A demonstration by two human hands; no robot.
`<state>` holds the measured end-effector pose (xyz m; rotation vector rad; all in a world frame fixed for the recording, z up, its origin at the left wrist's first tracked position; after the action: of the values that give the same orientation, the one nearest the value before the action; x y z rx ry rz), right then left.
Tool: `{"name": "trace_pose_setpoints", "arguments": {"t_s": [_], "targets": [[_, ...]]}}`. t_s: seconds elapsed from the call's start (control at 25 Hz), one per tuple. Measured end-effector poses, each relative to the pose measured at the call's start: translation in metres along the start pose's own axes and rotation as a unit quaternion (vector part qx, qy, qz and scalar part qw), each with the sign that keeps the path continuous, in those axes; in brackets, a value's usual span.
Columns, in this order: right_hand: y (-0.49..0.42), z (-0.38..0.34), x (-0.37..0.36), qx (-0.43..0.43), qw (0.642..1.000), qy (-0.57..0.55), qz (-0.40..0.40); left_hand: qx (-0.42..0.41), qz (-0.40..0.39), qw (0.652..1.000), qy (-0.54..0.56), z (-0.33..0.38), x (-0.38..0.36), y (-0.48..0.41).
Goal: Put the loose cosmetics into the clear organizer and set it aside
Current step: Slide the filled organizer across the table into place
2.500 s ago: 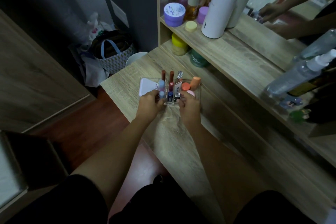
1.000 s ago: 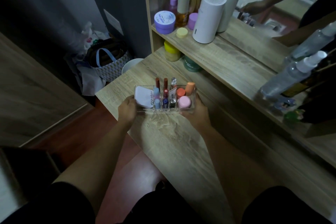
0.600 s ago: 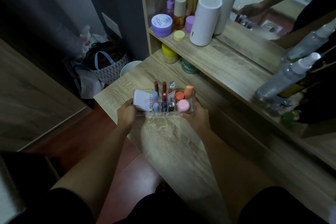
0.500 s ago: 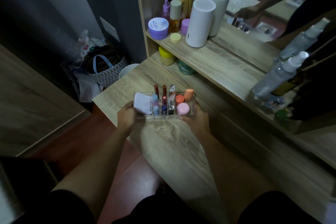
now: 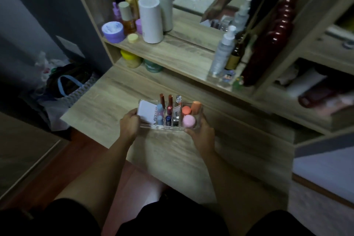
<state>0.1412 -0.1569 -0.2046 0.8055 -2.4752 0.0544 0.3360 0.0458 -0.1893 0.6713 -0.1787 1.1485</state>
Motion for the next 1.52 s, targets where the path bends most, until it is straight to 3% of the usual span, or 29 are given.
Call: {"name": "trace_pose_setpoints", "arguments": {"t_s": [0.16,0.36,0.72,0.88,1.32,1.52], "targets": [[0.017,0.039,0.041,-0.034,0.999,0.0,0.036,-0.018,-0.045,0.999,-0.001,0.019,-0.05,0.026],[0.036,0.092,0.088,-0.104,0.994,-0.035,0.026,-0.039,-0.105,0.993,-0.043,0.038,-0.113,0.057],[0.048,0.13,0.143,-0.12,0.986,-0.034,0.114,-0.028,-0.199,0.979,-0.044,0.054,-0.185,0.077],[0.046,0.137,0.146,-0.117,0.982,-0.068,0.129,-0.053,-0.204,0.976,-0.058,0.062,-0.192,0.079],[0.035,0.129,0.152,-0.088,0.989,-0.01,0.119,-0.081,-0.226,0.97,-0.046,0.064,-0.197,0.079],[0.051,0.128,0.152,-0.115,0.99,-0.01,0.086,-0.148,-0.179,0.968,-0.091,0.065,-0.188,0.096]]}}
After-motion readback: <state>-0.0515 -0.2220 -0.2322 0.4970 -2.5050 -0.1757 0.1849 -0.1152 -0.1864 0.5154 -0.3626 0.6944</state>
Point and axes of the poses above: each hand's wrist, its own y-axis away from the middle knuckle, its own x-axis out of the back of the hand, z = x × y, the point moved 9 cm from there along -y, towards the middle knuckle, and after that the axes turned 2 degrees about -y, right-handed, at the moved point
